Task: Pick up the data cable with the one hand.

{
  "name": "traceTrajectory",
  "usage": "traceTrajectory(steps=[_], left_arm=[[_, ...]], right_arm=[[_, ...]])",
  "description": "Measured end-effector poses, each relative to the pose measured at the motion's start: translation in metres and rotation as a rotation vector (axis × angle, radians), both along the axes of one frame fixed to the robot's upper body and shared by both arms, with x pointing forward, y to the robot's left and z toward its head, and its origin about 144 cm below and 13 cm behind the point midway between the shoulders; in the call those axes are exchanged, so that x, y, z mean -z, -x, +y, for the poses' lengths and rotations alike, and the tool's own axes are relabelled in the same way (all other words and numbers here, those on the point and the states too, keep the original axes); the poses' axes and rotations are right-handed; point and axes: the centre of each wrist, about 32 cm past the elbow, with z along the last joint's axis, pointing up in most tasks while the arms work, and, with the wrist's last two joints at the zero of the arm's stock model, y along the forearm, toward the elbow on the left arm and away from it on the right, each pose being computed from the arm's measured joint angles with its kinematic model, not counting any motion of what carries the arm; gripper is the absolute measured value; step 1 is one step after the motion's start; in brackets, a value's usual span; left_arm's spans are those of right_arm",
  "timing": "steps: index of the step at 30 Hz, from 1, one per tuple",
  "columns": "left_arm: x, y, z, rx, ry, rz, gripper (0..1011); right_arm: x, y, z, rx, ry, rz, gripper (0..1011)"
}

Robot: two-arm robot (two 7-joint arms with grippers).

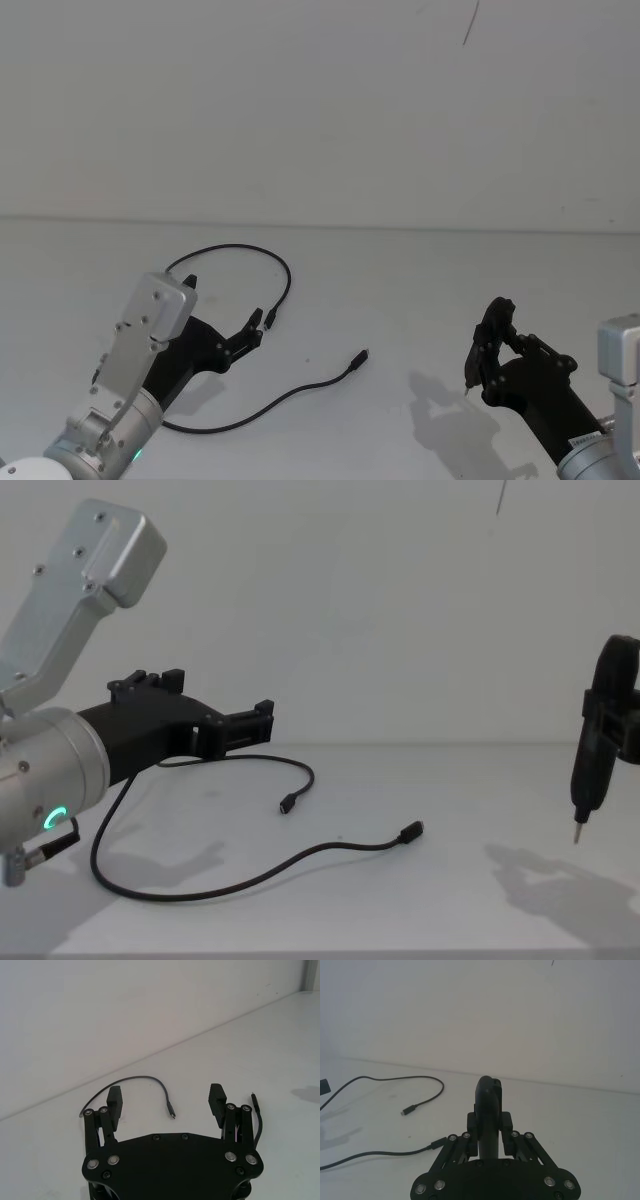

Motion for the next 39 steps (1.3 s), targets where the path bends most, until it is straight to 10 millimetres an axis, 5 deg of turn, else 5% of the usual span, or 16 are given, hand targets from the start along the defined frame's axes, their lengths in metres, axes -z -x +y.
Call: traceTrajectory(steps=[19,39], left_arm=[[0.000,-0.003,0.001,0.045,-0.021,0.016,1001],[0.005,-0.021,0.004,0.300,-0.131,0.140,1001]], right_arm=[[0.000,0.000,0.000,0.000,0.000,0.000,269],[0.000,0.000,0.000,0.000,0.000,0.000,269]])
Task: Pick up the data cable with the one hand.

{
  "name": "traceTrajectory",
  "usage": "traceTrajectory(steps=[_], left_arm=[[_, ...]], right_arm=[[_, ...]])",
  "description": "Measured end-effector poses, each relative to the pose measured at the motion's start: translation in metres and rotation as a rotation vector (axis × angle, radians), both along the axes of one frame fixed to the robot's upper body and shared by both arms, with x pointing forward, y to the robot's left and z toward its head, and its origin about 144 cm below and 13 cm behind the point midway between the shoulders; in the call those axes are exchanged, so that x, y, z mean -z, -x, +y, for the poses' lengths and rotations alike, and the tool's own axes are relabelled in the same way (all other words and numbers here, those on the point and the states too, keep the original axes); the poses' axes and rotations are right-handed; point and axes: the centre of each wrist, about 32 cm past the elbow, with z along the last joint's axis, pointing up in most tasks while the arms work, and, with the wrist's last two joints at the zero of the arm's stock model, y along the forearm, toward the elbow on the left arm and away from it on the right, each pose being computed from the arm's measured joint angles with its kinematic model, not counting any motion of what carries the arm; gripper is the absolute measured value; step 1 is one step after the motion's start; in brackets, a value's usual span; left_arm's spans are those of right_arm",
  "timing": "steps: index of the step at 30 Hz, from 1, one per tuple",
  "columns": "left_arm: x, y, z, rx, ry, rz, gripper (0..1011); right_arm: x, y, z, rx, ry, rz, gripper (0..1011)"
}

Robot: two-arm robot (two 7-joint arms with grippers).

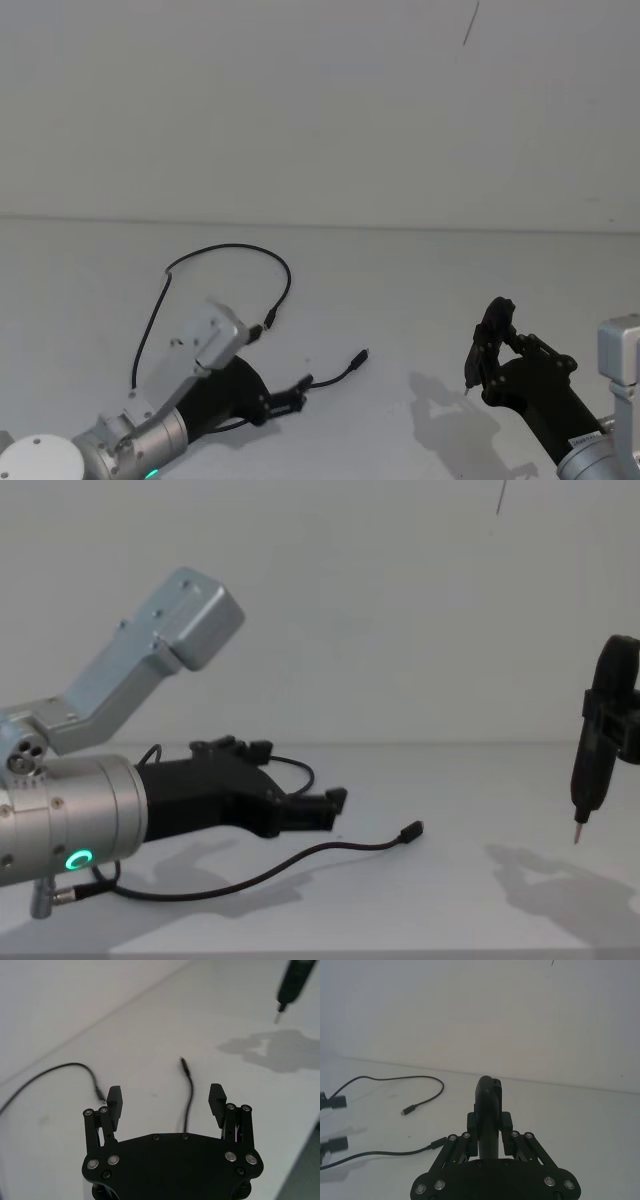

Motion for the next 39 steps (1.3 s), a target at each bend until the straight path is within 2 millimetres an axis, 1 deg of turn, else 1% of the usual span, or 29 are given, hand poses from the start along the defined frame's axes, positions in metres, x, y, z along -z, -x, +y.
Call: traceTrajectory(steps=[4,11,26,39], left_arm=[[0.001,-0.004,0.000,0.055,-0.030,0.036,1001],[0.004,-0.008,-0.001,0.086,-0.055,0.073,1001],[0.013,-0.014,-0.006,0.054,-0.075,0.114,1001],[0.025,-0.023,-0.021,0.027,-0.063,0.144,1001]], right_arm=[[0.000,0.000,0.000,0.000,0.000,0.000,269],[0.000,0.000,0.000,0.000,0.000,0.000,269],[0.000,0.000,0.000,0.000,0.000,0.000,269],[0.000,0.000,0.000,0.000,0.000,0.000,269]])
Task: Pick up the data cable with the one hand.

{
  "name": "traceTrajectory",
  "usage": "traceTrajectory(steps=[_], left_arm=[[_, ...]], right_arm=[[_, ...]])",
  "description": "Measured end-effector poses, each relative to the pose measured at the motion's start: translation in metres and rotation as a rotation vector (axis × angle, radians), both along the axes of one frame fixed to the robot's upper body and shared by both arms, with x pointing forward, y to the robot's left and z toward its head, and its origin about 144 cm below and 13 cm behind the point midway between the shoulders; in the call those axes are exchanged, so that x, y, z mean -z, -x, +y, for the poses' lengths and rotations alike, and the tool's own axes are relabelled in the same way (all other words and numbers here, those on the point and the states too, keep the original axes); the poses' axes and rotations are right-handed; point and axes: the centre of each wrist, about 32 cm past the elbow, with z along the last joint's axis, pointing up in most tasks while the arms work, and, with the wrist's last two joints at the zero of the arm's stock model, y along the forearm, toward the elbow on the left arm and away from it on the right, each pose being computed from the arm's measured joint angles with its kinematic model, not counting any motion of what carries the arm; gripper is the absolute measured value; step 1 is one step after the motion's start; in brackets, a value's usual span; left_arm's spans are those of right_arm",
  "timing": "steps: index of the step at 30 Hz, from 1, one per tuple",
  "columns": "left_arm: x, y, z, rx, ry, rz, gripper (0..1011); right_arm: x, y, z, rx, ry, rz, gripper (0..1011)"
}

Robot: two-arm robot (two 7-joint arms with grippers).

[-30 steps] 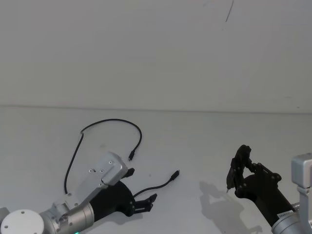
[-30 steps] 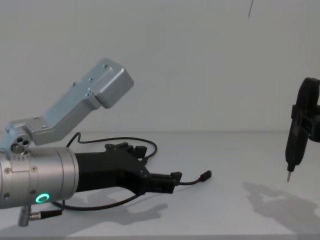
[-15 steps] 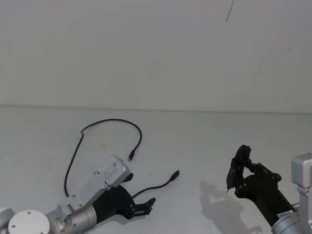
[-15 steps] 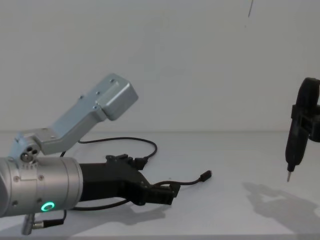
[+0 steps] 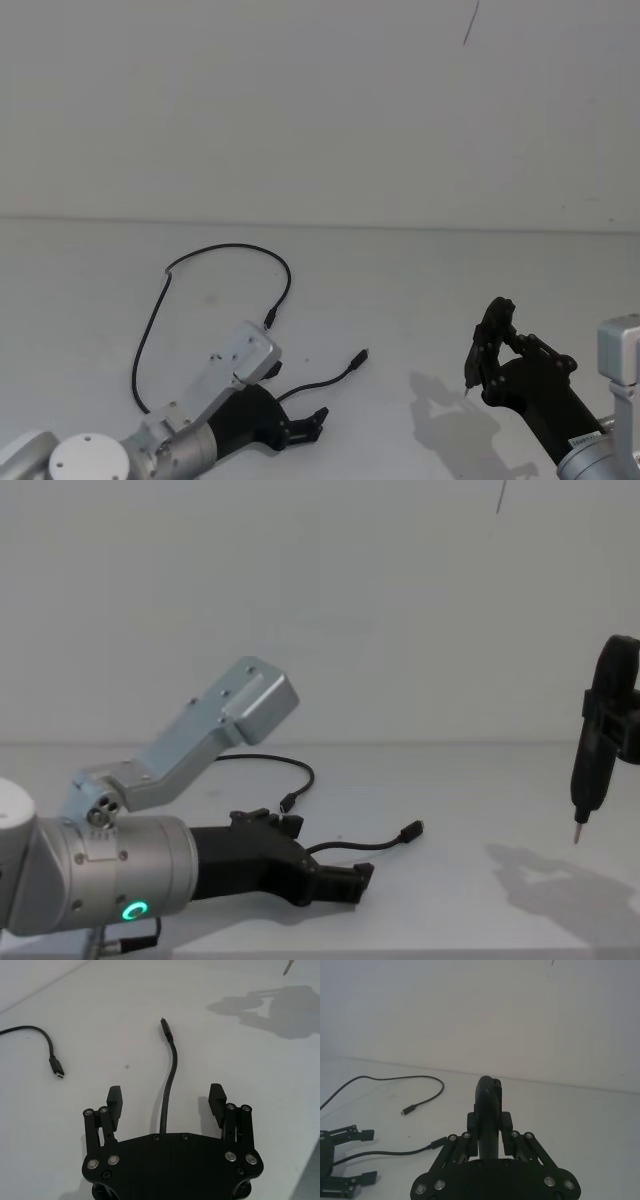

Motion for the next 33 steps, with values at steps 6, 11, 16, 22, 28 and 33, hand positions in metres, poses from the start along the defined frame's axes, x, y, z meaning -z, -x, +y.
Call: traceTrajectory(steps=[6,11,16,22,28,33], left_arm=[[0.004,-0.004,-0.007,-0.007,0.002,0.008,921],[0.006,-0.006,-0.010,-0.010,0.003,0.011,820],[0.007,-0.007,-0.012,-0.012,0.003,0.014,697],[0.008,-0.008,-0.014,-0.014,0.002,0.016,635],[0.009,-0.009,-0.014,-0.015,0.001,0.018,592],[0.010,-0.009,-0.015,-0.016,0.000,0.019,556]], right_arm=[[0.000,0.000,0.000,0.000,0.000,0.000,269],[0.000,0.000,0.000,0.000,0.000,0.000,269],[0.000,0.000,0.000,0.000,0.000,0.000,269],[0.000,0.000,0.000,0.000,0.000,0.000,269],[0.000,0.000,0.000,0.000,0.000,0.000,269],[0.000,0.000,0.000,0.000,0.000,0.000,269]])
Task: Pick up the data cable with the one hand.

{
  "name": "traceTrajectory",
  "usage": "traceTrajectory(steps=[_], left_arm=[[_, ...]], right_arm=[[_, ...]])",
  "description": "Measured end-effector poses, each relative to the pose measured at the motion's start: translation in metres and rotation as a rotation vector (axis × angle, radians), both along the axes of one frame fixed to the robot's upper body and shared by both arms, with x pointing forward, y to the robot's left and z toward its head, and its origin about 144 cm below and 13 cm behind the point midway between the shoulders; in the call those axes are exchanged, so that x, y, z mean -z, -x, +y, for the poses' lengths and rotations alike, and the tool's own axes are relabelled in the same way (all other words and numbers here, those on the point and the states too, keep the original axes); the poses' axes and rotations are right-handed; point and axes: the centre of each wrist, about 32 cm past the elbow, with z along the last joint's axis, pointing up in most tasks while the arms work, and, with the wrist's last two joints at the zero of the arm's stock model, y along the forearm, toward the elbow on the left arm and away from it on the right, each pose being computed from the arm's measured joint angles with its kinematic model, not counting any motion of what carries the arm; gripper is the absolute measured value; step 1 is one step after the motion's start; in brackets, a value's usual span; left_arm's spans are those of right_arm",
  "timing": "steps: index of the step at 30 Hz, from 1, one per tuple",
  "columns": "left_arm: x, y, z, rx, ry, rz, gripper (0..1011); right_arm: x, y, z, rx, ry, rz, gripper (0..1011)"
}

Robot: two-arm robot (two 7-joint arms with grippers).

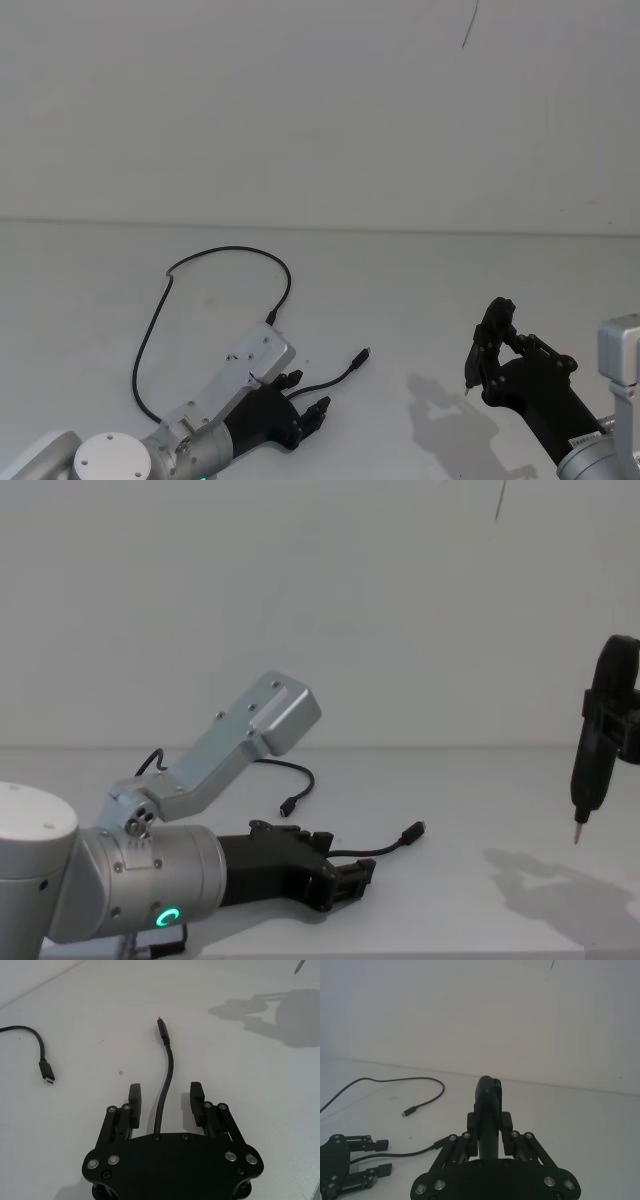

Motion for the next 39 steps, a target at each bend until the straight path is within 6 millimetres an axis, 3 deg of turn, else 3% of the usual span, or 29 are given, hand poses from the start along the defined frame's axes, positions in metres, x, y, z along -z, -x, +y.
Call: traceTrajectory(steps=[28,39], left_arm=[[-0.0002,-0.0022,0.0006,0.021,0.008,-0.005,375],[-0.0012,-0.0002,0.0033,0.028,0.020,-0.011,219]], right_arm=[[0.0000,0.0000,0.0000,0.000,0.000,0.000,269],[0.0000,0.0000,0.0000,0.000,0.000,0.000,269]])
